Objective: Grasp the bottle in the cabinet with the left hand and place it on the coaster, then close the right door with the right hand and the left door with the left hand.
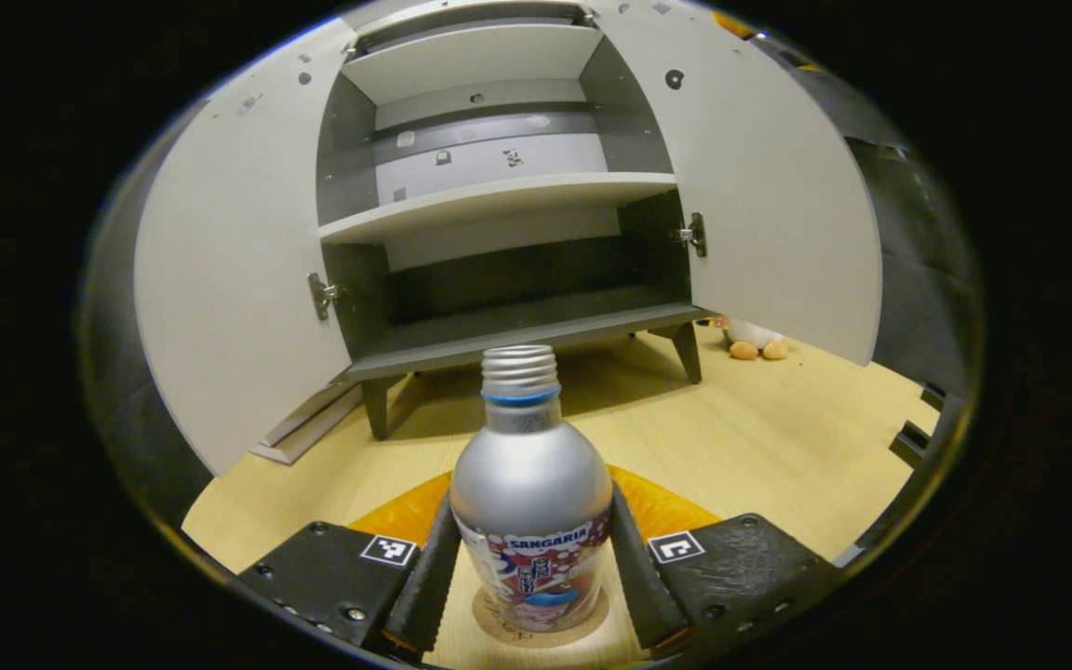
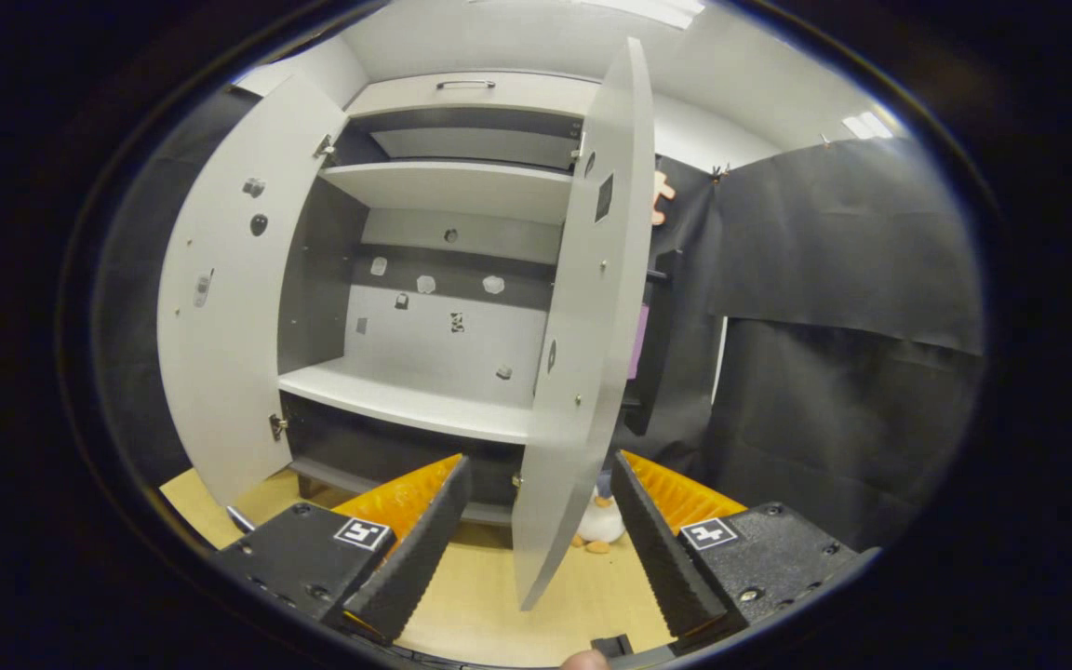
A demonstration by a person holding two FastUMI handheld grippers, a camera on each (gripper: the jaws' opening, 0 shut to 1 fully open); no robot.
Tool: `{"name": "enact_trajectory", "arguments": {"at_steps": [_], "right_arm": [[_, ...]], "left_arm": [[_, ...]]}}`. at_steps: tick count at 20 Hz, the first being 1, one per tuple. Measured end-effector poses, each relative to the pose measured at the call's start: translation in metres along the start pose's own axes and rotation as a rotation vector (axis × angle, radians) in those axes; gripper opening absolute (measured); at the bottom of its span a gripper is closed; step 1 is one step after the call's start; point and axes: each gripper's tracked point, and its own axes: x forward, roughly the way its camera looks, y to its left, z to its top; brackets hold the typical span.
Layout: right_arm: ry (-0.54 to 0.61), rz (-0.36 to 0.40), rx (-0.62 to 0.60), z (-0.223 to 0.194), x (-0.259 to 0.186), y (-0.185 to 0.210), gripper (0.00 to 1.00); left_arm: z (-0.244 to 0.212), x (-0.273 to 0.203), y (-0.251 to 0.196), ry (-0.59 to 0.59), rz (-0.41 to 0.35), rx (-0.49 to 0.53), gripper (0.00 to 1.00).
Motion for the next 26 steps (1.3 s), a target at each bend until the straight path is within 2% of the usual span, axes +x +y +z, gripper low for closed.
{"name": "enact_trajectory", "arguments": {"at_steps": [3,8,11,14,20,23,26], "right_arm": [[0.001,0.007,0.019,-0.002,0.003,-0.003,0.99],[-0.01,0.025,0.031,0.0,0.007,-0.004,0.99],[-0.022,0.041,0.042,0.002,0.009,-0.003,0.99],[-0.032,0.057,0.068,0.004,0.009,-0.006,0.99],[-0.07,0.059,0.11,0.009,0.006,-0.02,0.99],[-0.094,0.059,0.142,0.012,0.007,-0.028,0.99],[-0.128,0.06,0.164,0.019,0.008,-0.037,0.98]], "left_arm": [[-0.004,-0.002,0.001,0.023,-0.004,-0.017,0.78],[-0.041,-0.015,0.003,0.173,-0.003,-0.073,0.82],[-0.036,-0.019,0.004,0.162,0.002,-0.05,0.86],[-0.031,-0.022,0.006,0.162,0.012,-0.042,0.98],[-0.002,-0.039,0.013,0.134,0.024,-0.039,0.98],[0.01,-0.044,0.003,0.142,-0.026,-0.075,0.97],[0.029,-0.051,0.006,0.124,-0.011,-0.086,0.99]]}}
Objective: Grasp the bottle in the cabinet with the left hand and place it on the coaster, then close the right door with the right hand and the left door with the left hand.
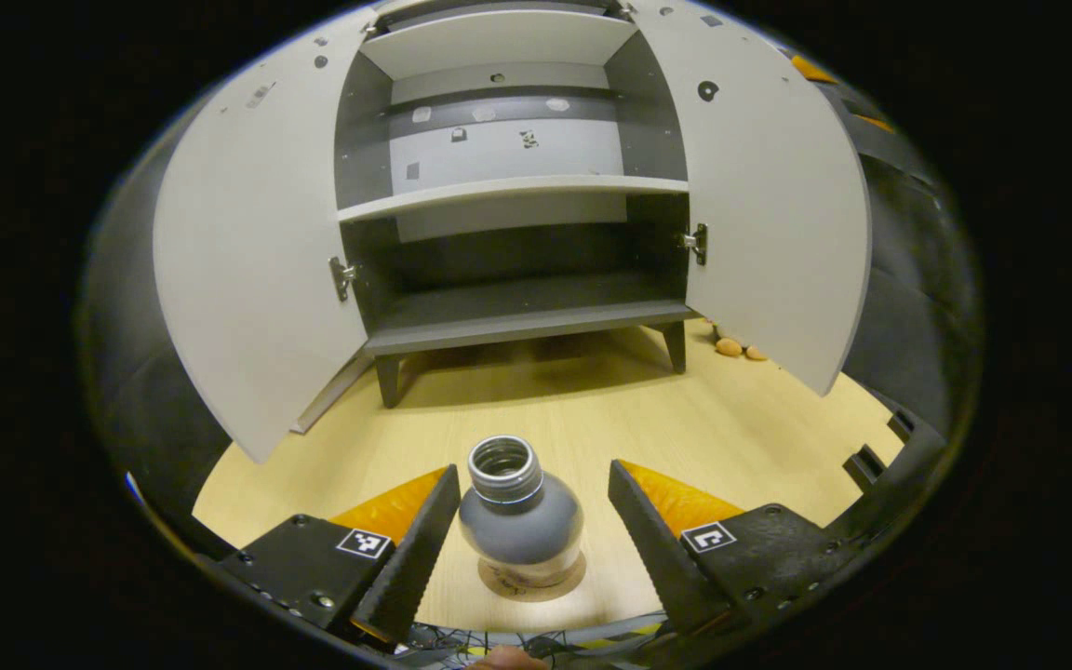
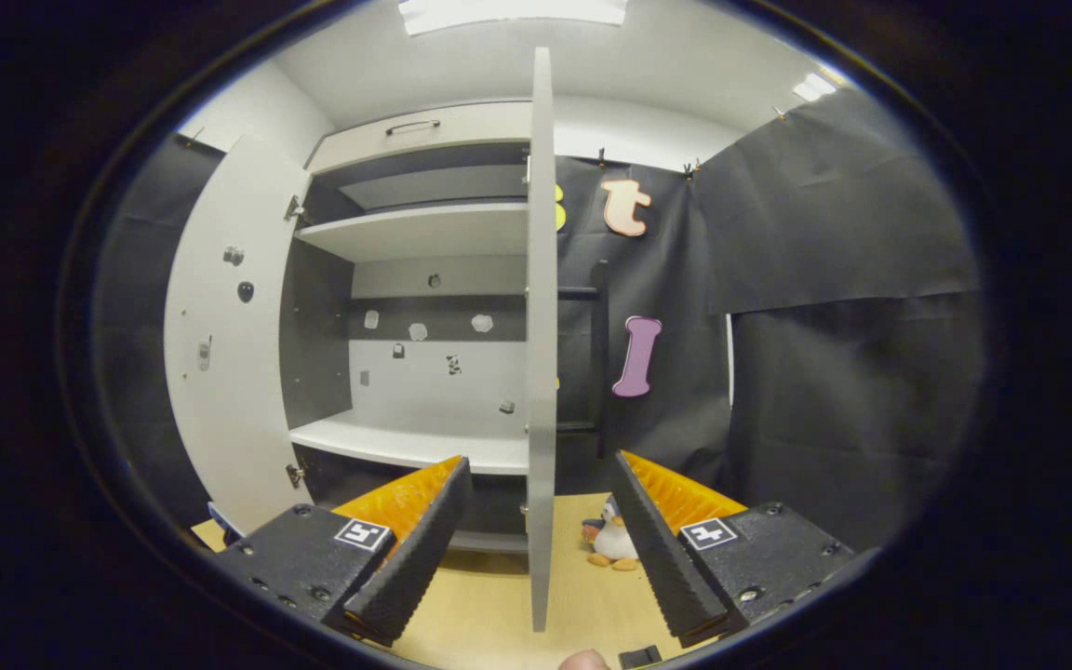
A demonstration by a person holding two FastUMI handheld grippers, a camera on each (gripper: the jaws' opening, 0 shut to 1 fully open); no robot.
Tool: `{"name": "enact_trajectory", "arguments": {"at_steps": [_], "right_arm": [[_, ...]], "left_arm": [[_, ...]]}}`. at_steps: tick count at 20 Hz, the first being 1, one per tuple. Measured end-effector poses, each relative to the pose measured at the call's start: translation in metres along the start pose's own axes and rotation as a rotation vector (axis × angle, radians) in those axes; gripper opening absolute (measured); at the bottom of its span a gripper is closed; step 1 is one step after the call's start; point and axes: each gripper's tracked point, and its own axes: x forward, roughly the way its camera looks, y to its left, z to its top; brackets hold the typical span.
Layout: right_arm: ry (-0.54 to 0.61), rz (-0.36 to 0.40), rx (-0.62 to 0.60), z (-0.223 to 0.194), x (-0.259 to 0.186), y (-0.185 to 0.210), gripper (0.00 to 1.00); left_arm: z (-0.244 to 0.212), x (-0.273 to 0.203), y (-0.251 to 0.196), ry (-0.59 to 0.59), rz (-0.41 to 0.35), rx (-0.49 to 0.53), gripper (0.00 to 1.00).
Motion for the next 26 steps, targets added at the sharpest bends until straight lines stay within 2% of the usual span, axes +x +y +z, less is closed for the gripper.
{"name": "enact_trajectory", "arguments": {"at_steps": [5,11,13,15,17,24,26], "right_arm": [[-0.049,0.022,0.026,0.017,0.003,-0.004,0.98],[-0.092,0.079,0.046,0.035,0.007,0.004,0.96],[-0.099,0.103,0.043,0.038,0.008,0.01,1.0],[-0.109,0.127,0.047,0.042,0.011,0.018,0.98],[-0.129,0.156,0.061,0.05,0.012,0.03,0.98],[-0.153,0.171,0.107,0.078,0.022,0.038,1.0],[-0.148,0.178,0.115,0.081,0.018,0.038,0.99]], "left_arm": [[0.046,-0.018,0.016,-0.068,0.038,-0.023,0.98],[0.132,-0.056,0.042,-0.22,0.092,-0.04,0.98],[0.159,-0.064,0.051,-0.264,0.107,-0.053,0.98],[0.18,-0.077,0.051,-0.288,0.078,-0.076,0.98],[0.206,-0.093,0.061,-0.332,0.092,-0.081,0.98],[0.278,-0.136,0.103,-0.452,0.142,-0.146,0.98],[0.296,-0.149,0.119,-0.486,0.178,-0.137,0.94]]}}
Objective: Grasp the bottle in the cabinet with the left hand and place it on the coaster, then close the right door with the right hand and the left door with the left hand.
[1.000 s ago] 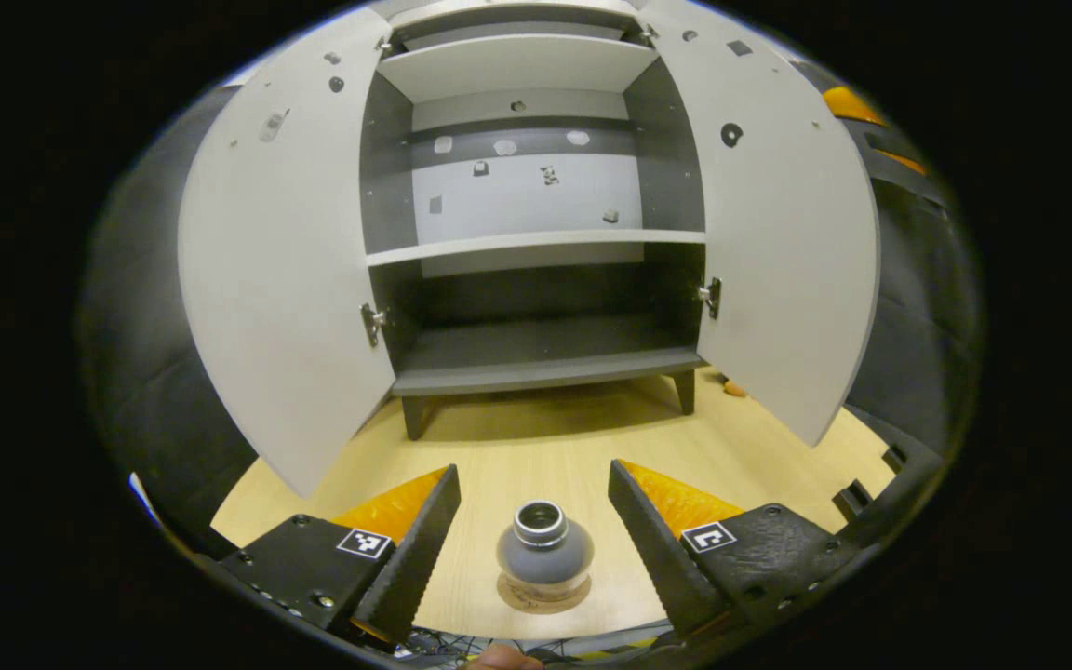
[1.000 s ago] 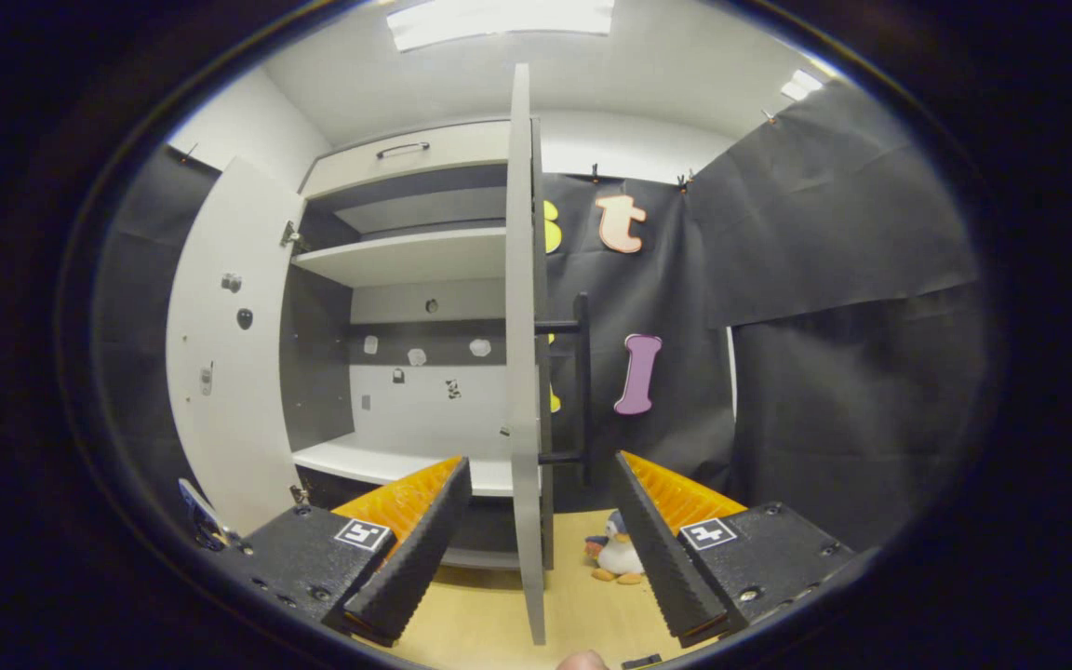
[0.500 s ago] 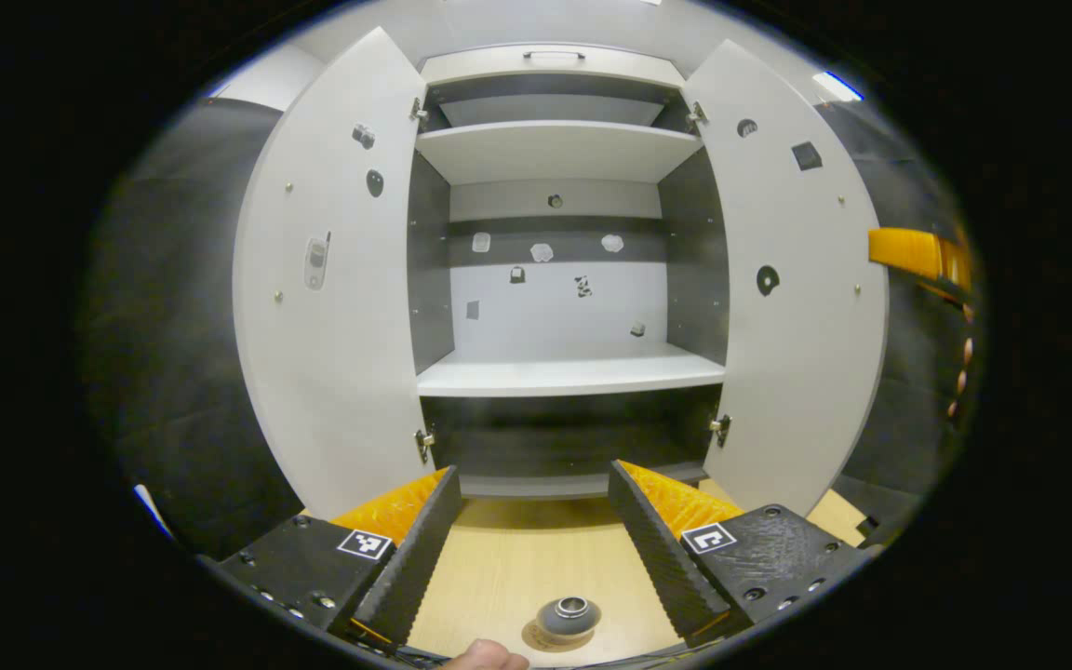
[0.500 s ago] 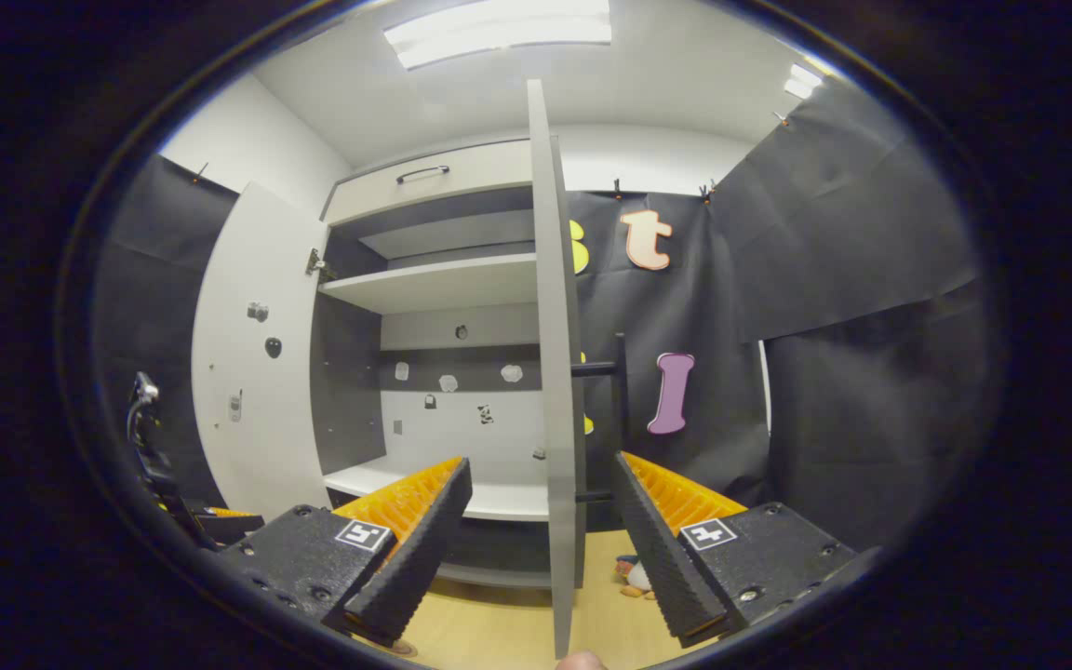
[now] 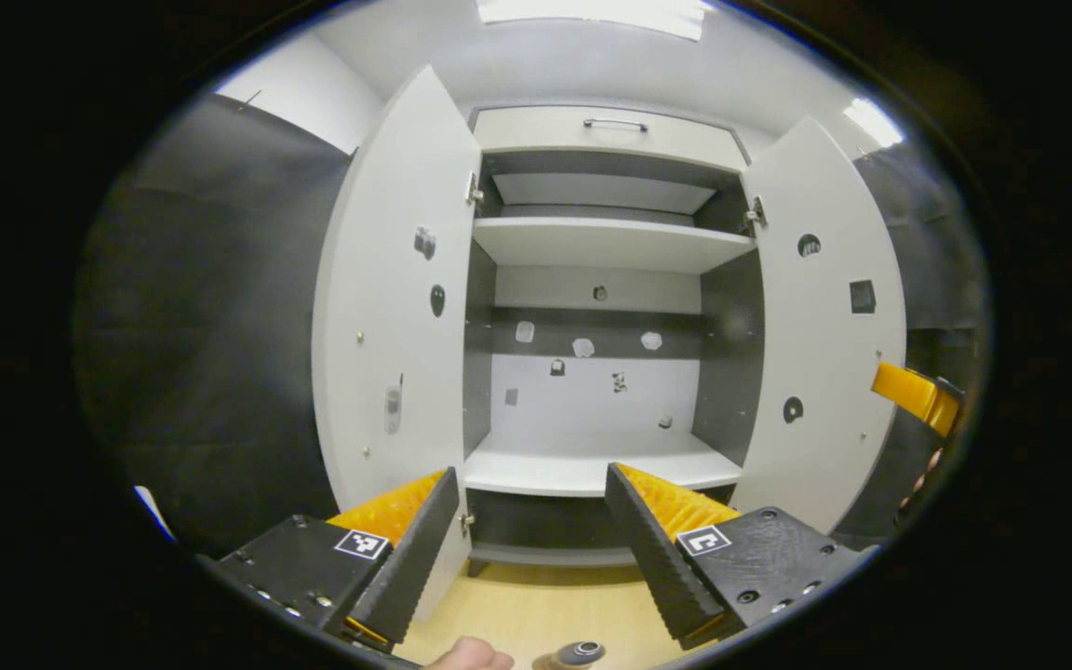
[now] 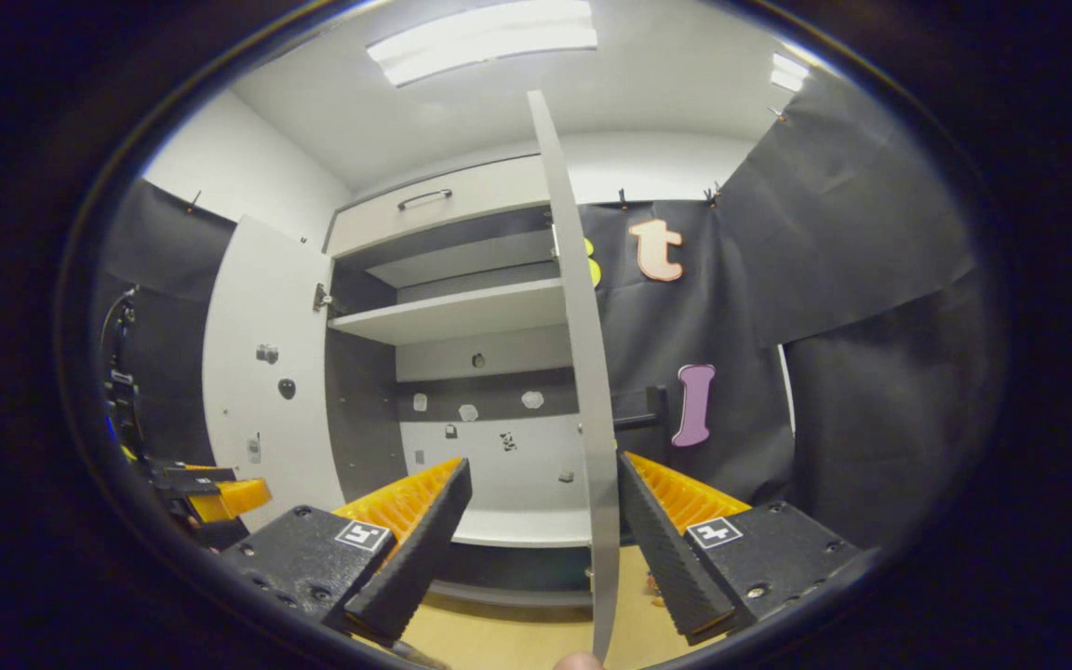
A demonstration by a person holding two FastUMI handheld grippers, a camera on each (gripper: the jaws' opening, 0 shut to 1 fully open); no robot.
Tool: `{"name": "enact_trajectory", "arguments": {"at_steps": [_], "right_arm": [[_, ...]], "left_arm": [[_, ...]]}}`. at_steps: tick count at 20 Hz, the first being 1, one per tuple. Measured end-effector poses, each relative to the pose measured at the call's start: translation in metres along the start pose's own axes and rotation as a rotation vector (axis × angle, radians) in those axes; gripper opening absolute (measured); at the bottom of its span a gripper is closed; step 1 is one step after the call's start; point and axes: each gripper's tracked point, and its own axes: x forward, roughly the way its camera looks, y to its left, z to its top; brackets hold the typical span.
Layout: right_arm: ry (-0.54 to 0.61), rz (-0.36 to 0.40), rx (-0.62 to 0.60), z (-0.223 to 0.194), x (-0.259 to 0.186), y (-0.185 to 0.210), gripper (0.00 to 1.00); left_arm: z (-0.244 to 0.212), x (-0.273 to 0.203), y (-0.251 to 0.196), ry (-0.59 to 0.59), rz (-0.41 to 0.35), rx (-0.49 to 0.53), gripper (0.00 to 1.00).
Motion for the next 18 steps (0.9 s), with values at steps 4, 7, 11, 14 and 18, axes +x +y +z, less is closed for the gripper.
{"name": "enact_trajectory", "arguments": {"at_steps": [4,7,11,14,18], "right_arm": [[-0.028,0.013,-0.037,0.017,-0.007,0.003,1.0],[-0.037,0.019,-0.059,0.026,-0.011,0.007,1.0],[-0.061,0.034,-0.067,0.043,-0.02,0.015,1.0],[-0.08,0.015,-0.09,0.057,-0.022,0.016,0.99],[-0.09,-0.008,-0.131,0.062,-0.022,0.017,0.99]], "left_arm": [[0.037,0.002,0.014,-0.057,0.018,0.009,0.96],[0.06,-0.001,0.012,-0.112,0.011,0.03,0.96],[0.079,-0.005,0.003,-0.143,-0.023,0.027,1.0],[0.091,-0.01,0.005,-0.166,-0.02,0.021,1.0],[0.099,-0.017,0.013,-0.188,-0.011,0.043,1.0]]}}
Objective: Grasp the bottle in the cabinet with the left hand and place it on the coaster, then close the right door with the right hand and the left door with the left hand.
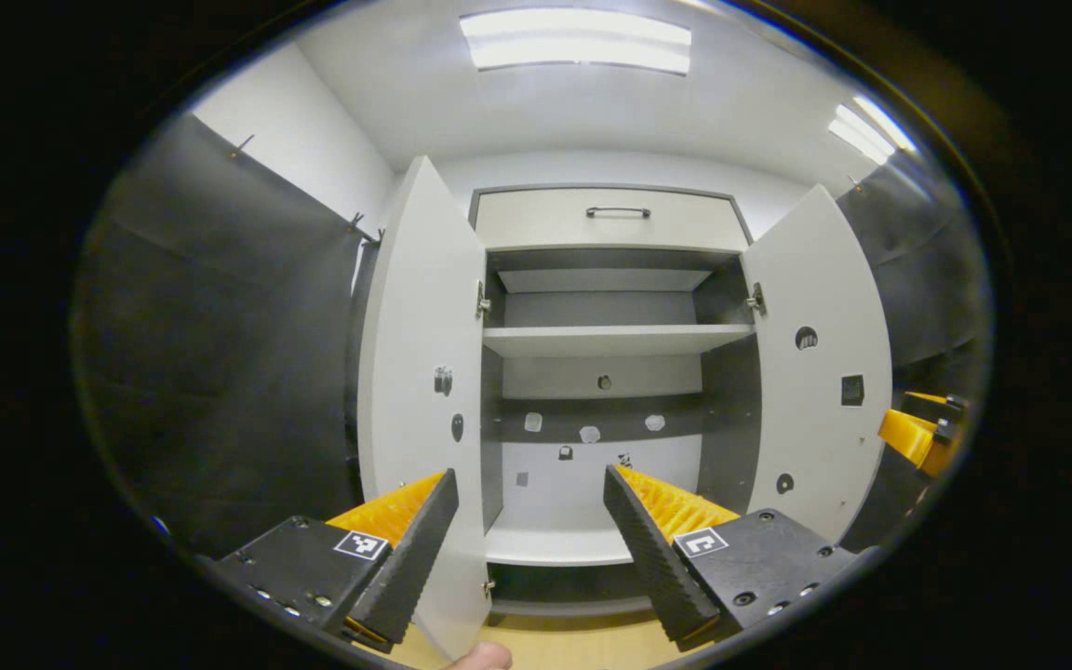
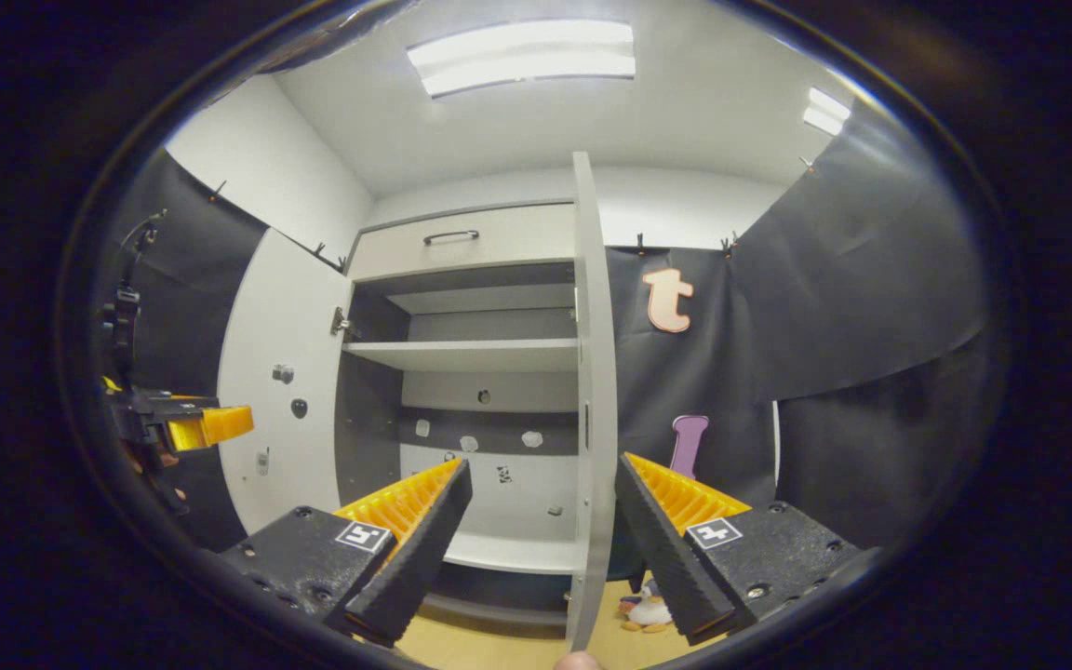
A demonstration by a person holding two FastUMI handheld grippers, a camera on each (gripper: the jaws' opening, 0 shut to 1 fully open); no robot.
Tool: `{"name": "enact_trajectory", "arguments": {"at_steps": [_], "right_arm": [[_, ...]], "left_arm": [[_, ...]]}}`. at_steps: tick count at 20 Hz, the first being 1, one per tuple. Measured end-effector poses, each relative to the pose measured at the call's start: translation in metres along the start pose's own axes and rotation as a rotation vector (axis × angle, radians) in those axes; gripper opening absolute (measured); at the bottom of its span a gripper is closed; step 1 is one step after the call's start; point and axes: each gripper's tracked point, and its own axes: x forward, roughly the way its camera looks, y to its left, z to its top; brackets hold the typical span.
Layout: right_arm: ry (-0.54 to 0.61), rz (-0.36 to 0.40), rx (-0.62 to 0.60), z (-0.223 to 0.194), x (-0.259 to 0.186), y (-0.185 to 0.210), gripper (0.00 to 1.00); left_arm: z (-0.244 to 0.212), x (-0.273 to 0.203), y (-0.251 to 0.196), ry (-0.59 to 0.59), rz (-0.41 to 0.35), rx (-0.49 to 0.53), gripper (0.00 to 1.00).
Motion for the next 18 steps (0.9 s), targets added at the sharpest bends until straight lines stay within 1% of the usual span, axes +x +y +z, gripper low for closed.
{"name": "enact_trajectory", "arguments": {"at_steps": [3,6,7,8,12,14,18], "right_arm": [[-0.002,0.008,-0.003,0.001,0.003,0.005,1.0],[0.003,0.013,0.005,-0.001,0.005,0.007,1.0],[0.003,0.018,0.007,-0.001,0.005,0.009,1.0],[0.004,0.019,0.005,-0.002,0.006,0.01,1.0],[0.0,0.039,0.007,-0.002,0.005,0.015,1.0],[-0.001,0.038,0.005,-0.003,0.006,0.012,0.99],[0.0,0.052,0.024,-0.005,0.006,0.011,0.99]], "left_arm": [[0.0,-0.003,0.008,-0.005,0.036,0.018,1.0],[-0.004,-0.003,0.008,0.003,0.022,0.015,1.0],[-0.005,-0.003,0.009,0.004,0.026,0.02,0.96],[-0.006,-0.004,0.009,0.007,0.024,0.024,1.0],[-0.01,-0.005,0.008,0.017,0.023,0.013,1.0],[-0.011,-0.006,0.008,0.019,0.028,0.012,1.0],[-0.016,-0.005,0.005,0.024,0.035,0.031,1.0]]}}
